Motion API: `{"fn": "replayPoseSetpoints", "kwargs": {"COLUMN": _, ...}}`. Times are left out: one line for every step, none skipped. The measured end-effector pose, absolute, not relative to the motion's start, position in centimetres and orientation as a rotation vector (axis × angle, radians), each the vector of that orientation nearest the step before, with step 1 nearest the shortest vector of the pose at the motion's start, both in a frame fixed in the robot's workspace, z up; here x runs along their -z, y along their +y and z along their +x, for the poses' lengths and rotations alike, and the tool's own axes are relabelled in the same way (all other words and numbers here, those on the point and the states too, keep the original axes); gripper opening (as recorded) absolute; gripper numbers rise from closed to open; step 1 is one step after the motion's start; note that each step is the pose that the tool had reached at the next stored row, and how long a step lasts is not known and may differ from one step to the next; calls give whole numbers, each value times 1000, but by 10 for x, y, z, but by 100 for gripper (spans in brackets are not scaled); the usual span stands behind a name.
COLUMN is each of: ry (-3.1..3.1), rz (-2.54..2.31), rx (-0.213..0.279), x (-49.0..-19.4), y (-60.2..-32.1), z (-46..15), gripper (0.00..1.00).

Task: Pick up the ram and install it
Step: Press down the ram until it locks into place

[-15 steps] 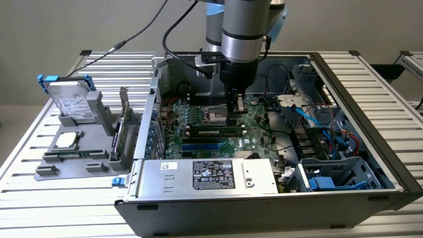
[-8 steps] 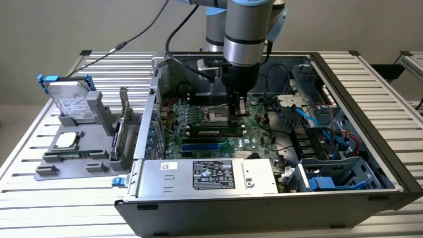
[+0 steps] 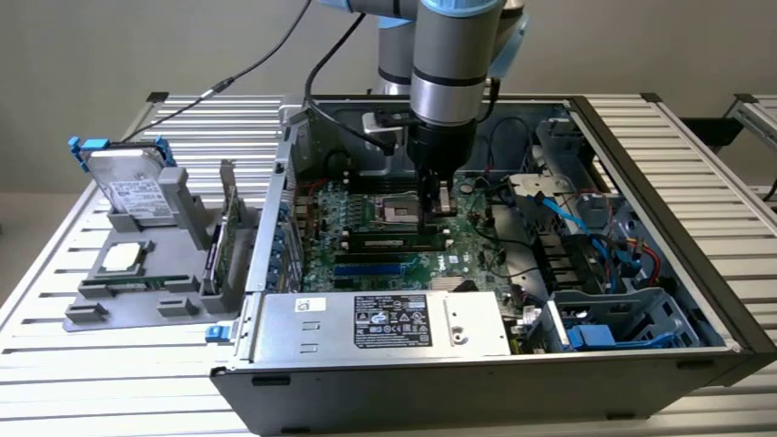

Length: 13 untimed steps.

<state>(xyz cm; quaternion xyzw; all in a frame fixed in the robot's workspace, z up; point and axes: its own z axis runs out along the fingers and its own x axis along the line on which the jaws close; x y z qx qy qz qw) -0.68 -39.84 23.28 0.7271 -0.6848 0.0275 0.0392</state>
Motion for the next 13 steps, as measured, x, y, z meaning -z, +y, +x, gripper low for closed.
{"fn": "replayPoseSetpoints", "kwargs": {"ry": -2099, "rz": 2229, "rx": -84, "x": -232, "y": -398, "z": -7, "gripper": 10}}
{"fn": "replayPoseSetpoints", "kwargs": {"ry": -2099, "rz": 2229, "rx": -84, "x": -230, "y": -398, "z": -7, "gripper": 10}}
{"fn": "replayPoseSetpoints", "kwargs": {"ry": -2099, "rz": 2229, "rx": -84, "x": -229, "y": -398, "z": -7, "gripper": 10}}
{"fn": "replayPoseSetpoints", "kwargs": {"ry": -2099, "rz": 2229, "rx": -85, "x": -228, "y": -398, "z": -7, "gripper": 10}}
{"fn": "replayPoseSetpoints", "kwargs": {"ry": -2099, "rz": 2228, "rx": -85, "x": -226, "y": -398, "z": -7, "gripper": 10}}
{"fn": "replayPoseSetpoints", "kwargs": {"ry": -2098, "rz": 2228, "rx": -85, "x": -225, "y": -399, "z": -7, "gripper": 10}}
{"fn": "replayPoseSetpoints", "kwargs": {"ry": -2099, "rz": 2228, "rx": -85, "x": -224, "y": -399, "z": -7, "gripper": 10}}
{"fn": "replayPoseSetpoints", "kwargs": {"ry": -2099, "rz": 2229, "rx": -84, "x": -223, "y": -398, "z": -7, "gripper": 10}}
{"fn": "replayPoseSetpoints", "kwargs": {"ry": -2099, "rz": 2229, "rx": -84, "x": -223, "y": -398, "z": -7, "gripper": 10}}
{"fn": "replayPoseSetpoints", "kwargs": {"ry": -2099, "rz": 2229, "rx": -84, "x": -224, "y": -398, "z": -7, "gripper": 10}}
{"fn": "replayPoseSetpoints", "kwargs": {"ry": -2101, "rz": 2230, "rx": -83, "x": -227, "y": -398, "z": -7, "gripper": 10}}
{"fn": "replayPoseSetpoints", "kwargs": {"ry": -2101, "rz": 2230, "rx": -83, "x": -230, "y": -398, "z": -8, "gripper": 10}}
{"fn": "replayPoseSetpoints", "kwargs": {"ry": -2100, "rz": 2230, "rx": -83, "x": -234, "y": -398, "z": -8, "gripper": 10}}
